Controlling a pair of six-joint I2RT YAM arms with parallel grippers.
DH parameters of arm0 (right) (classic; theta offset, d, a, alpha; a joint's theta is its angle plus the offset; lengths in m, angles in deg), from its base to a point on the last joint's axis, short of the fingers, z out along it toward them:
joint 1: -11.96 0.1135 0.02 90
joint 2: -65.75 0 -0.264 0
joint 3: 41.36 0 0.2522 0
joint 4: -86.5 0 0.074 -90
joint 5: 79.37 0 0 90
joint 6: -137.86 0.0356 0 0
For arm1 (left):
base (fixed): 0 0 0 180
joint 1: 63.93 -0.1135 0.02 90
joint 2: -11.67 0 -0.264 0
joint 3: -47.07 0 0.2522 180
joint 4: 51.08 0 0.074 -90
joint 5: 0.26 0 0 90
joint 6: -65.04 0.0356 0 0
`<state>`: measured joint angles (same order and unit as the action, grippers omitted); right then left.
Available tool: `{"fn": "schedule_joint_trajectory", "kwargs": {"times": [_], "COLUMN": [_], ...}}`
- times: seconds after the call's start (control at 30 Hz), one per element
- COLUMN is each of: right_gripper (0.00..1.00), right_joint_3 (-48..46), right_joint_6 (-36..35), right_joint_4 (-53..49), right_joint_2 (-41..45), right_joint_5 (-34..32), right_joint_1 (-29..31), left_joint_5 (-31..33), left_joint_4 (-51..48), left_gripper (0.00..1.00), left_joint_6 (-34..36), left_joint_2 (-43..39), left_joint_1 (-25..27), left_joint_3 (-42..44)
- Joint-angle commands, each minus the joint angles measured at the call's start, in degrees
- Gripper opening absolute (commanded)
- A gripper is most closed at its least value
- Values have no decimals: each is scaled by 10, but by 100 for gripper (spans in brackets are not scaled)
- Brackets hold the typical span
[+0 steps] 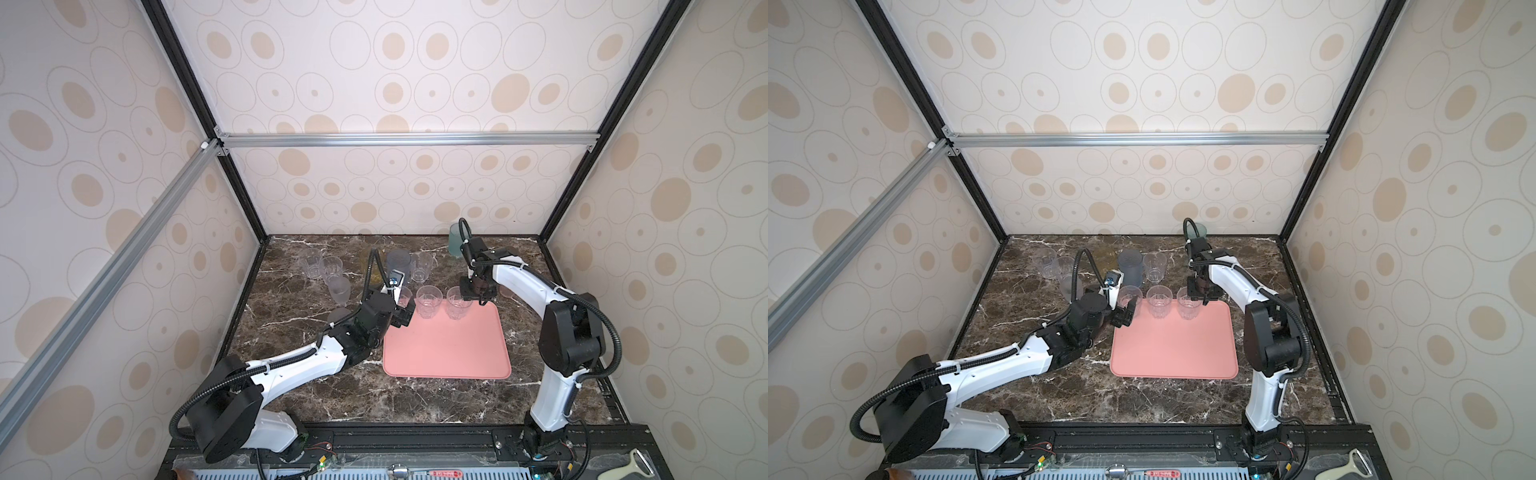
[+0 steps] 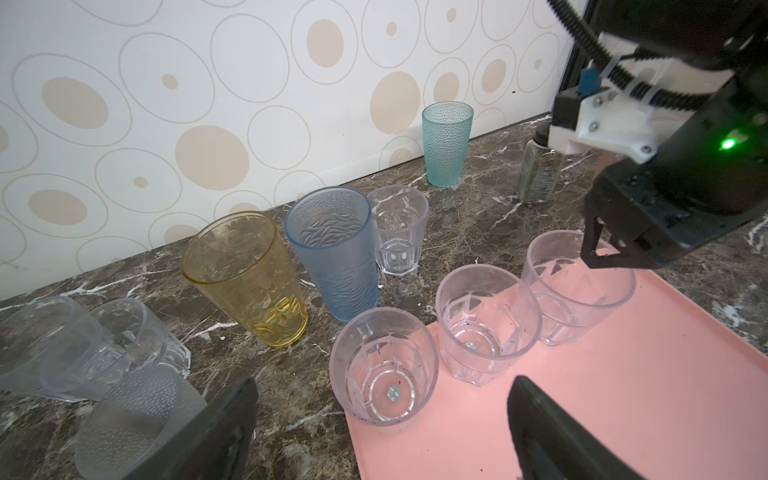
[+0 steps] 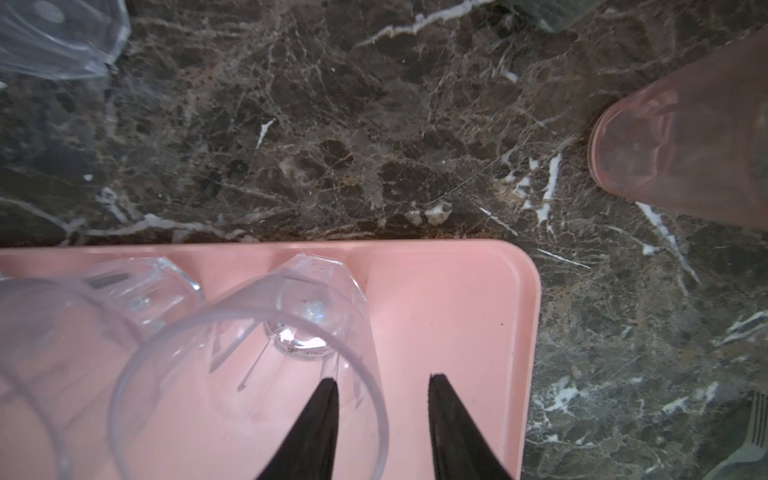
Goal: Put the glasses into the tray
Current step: 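Reach the right gripper to a clear glass near the teal cup and grasp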
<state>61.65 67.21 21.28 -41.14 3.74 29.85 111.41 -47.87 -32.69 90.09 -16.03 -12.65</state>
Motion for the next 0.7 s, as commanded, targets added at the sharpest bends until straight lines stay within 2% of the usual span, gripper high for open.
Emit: {"fn": "schedule_joint_trajectory", "kwargs": {"times": [0.0,0.17,0.33,0.47,0.67], "right_gripper": [39,39,39,39,40], "right_joint_3": [39,50,95,149,259], "right_joint_6": [23,90,146,169,168], "right_joint_4": [-10,73,118,137,100], "right_joint_2": [41,32,-30,-90,-192], "right_joint_5": [36,107,131,140,143], "right_joint_1": [0,1,2,7,16], "left_joint_5": [22,6,5,13,29], "left_joint_4": [1,71,125,106,85], "left_gripper": [94,93,94,94,94], "left_joint_6": [38,80,123,154,152], "left_joint_2": [-1,-9,3,39,61], "left_joint_1": [1,3,3,4,4], "left_joint_3": [-16,12,35,17,2]}}
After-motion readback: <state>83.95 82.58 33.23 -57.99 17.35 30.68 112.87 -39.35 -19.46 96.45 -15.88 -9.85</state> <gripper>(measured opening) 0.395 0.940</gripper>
